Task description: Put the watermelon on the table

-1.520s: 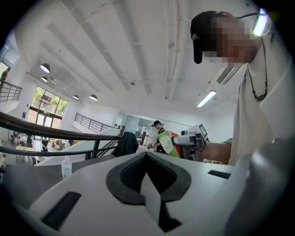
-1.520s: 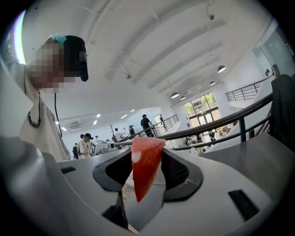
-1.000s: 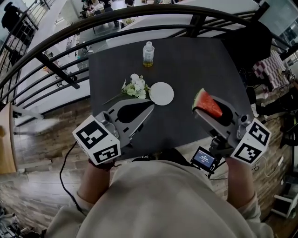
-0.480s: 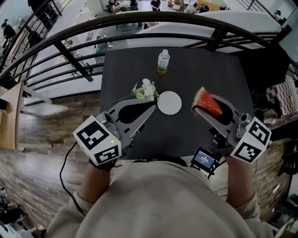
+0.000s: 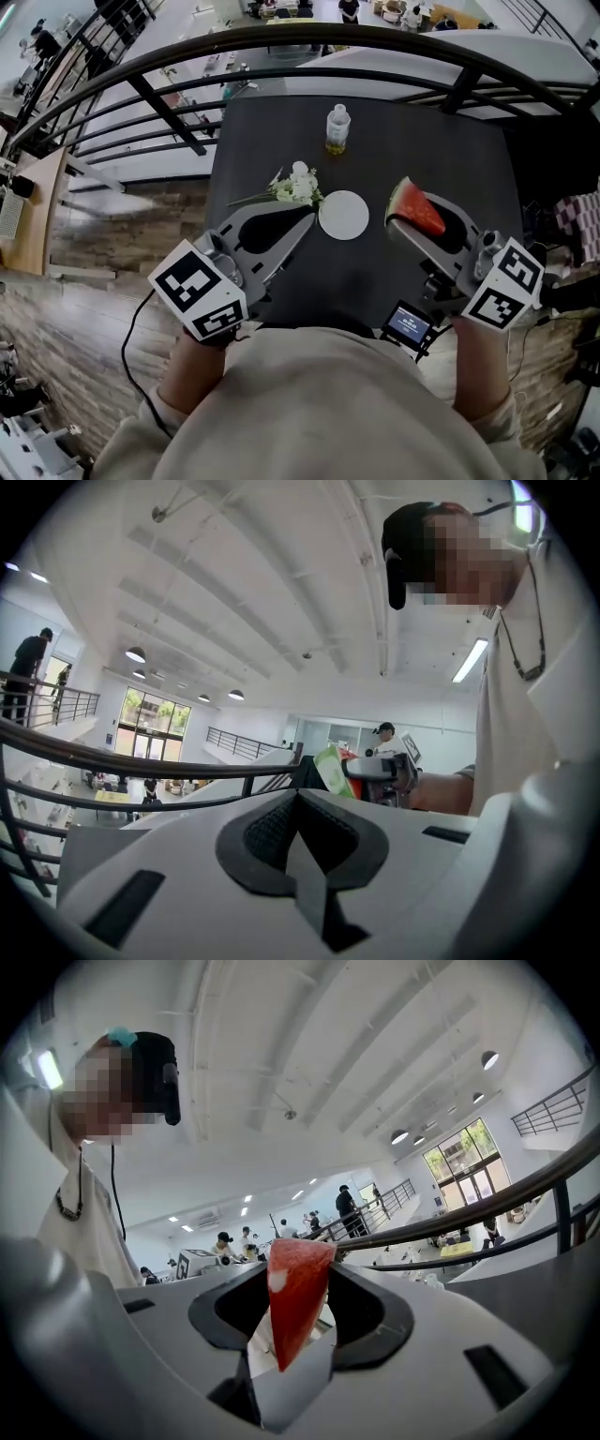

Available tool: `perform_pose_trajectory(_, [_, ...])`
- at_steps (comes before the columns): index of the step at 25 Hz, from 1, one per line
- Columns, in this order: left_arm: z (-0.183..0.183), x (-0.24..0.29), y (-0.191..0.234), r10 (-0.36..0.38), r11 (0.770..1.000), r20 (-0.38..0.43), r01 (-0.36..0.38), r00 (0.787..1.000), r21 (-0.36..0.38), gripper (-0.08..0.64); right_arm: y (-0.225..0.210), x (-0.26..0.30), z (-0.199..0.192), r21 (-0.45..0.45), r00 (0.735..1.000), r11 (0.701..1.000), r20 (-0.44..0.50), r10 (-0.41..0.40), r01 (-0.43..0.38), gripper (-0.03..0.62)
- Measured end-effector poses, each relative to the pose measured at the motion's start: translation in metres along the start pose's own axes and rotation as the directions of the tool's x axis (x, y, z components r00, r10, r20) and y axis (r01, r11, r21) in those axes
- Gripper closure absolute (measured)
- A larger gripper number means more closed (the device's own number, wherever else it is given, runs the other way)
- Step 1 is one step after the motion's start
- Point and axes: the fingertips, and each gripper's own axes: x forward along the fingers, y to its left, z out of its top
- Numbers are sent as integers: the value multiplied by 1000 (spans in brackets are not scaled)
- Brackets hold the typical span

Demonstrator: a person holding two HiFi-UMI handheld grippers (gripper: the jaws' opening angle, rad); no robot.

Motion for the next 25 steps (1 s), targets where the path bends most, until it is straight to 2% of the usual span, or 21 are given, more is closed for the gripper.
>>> perform_pose_trajectory(10, [7, 8, 8, 31, 999, -1, -31, 1000, 10, 555, -23, -3, -3, 22, 1000, 1000, -4, -6, 6, 393])
perform_pose_trajectory(20, [18, 6, 18, -14, 999, 8, 13, 1000, 40, 555, -23, 9, 1, -4, 999, 999, 6, -33, 33, 393])
perform_pose_trajectory(25, [18, -2, 12, -23, 998, -18, 24, 1000, 60, 555, -18, 12, 9, 24, 999, 1000, 29, -18, 18, 393])
